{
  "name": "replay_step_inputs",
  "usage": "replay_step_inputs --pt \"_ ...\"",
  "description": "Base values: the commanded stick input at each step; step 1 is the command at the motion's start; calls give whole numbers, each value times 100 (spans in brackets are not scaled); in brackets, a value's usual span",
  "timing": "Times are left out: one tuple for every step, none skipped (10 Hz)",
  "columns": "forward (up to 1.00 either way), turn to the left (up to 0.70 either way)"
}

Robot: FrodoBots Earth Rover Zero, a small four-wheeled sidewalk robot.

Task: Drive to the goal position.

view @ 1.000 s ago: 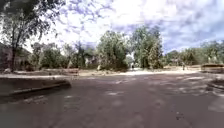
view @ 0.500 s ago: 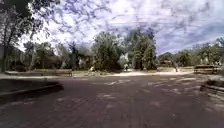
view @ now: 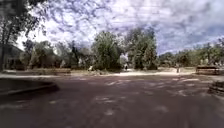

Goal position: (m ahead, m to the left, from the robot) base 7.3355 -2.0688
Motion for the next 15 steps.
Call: replay_step_inputs --pt "85 0" --pt "85 0" --pt "85 0" --pt "85 0" --pt "85 0" --pt "85 -19" --pt "85 -33" --pt "85 -34" --pt "85 -33" --pt "85 -26" --pt "85 -19" --pt "85 -12" --pt "85 -5" --pt "85 0" --pt "85 0"
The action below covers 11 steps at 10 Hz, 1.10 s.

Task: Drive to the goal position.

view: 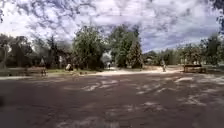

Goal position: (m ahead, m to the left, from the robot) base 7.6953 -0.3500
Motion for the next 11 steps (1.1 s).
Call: replay_step_inputs --pt "85 0" --pt "85 0" --pt "85 0" --pt "85 0" --pt "85 0" --pt "85 0" --pt "85 0" --pt "85 0" --pt "85 0" --pt "85 0" --pt "85 0"
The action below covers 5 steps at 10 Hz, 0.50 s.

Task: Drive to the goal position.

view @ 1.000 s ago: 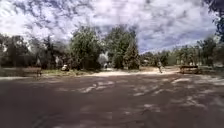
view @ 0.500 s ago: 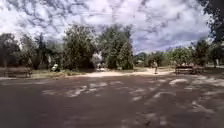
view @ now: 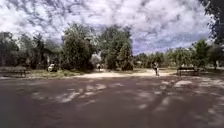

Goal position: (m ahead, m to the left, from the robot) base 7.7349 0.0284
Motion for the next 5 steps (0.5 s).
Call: replay_step_inputs --pt "85 0" --pt "85 0" --pt "85 0" --pt "85 0" --pt "85 0"
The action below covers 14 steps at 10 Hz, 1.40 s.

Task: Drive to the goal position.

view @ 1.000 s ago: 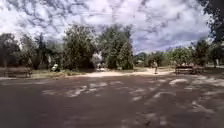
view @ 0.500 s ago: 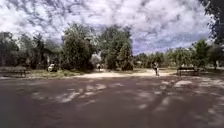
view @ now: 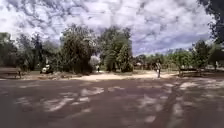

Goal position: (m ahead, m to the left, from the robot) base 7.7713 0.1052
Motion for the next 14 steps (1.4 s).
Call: replay_step_inputs --pt "85 0" --pt "85 0" --pt "85 0" --pt "85 0" --pt "85 0" --pt "85 0" --pt "85 0" --pt "85 0" --pt "85 0" --pt "85 0" --pt "85 0" --pt "85 0" --pt "85 0" --pt "85 0"
